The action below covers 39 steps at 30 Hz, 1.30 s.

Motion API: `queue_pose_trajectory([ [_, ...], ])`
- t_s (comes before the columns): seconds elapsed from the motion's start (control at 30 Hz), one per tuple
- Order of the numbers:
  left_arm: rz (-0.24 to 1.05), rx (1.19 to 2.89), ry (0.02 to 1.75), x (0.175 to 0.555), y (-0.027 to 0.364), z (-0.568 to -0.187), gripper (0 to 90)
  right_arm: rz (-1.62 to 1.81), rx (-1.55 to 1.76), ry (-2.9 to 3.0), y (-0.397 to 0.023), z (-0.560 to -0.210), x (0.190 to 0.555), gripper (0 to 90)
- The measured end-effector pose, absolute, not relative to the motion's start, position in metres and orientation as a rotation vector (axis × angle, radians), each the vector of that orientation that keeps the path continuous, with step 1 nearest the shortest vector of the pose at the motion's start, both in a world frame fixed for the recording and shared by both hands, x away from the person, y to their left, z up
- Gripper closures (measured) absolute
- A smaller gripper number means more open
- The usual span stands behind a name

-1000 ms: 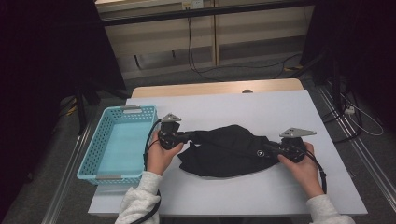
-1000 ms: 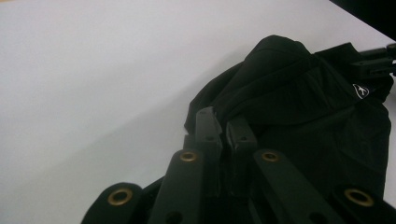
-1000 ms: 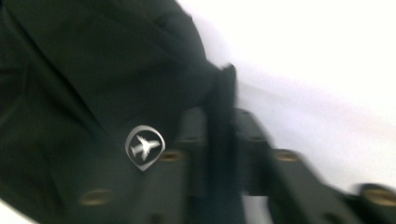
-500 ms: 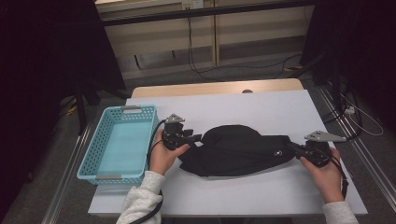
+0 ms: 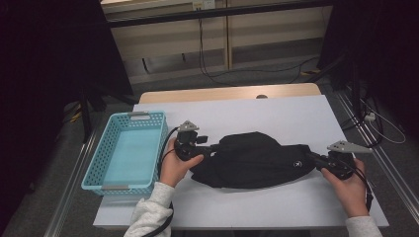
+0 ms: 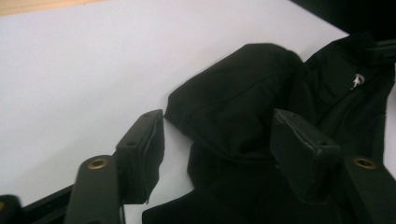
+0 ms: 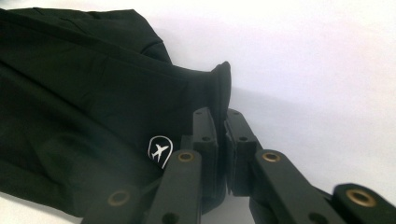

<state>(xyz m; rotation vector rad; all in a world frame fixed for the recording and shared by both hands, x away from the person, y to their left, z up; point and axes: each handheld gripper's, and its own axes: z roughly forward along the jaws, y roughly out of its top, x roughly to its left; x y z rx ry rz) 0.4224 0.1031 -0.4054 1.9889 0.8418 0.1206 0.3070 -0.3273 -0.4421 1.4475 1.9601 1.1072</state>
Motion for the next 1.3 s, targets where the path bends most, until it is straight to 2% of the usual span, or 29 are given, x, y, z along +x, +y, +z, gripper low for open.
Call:
queue_pose_trajectory([
  [0.17, 0.101, 2.002, 0.758, 0.417, 0.1, -0.403, 26.7, 1.107, 1.449, 1.962, -0.327, -0.442, 0.308, 85.8],
  [0.43, 0.096, 2.049, 0.652, 0.408, 0.09, -0.406, 18.8, 1.107, 1.444, 1.967, -0.325, -0.443, 0.309, 85.7],
  [0.73, 0.134, 2.139, 0.577, 0.407, 0.08, -0.422, 17.5, 1.114, 1.442, 1.971, -0.325, -0.444, 0.309, 85.7],
  [1.0, 0.175, 2.189, 0.593, 0.41, 0.077, -0.436, 25.0, 1.11, 1.432, 1.979, -0.323, -0.444, 0.31, 85.6],
  [1.3, 0.188, 2.159, 0.595, 0.415, 0.076, -0.437, 48.1, 1.118, 1.434, 1.982, -0.323, -0.445, 0.311, 85.5],
])
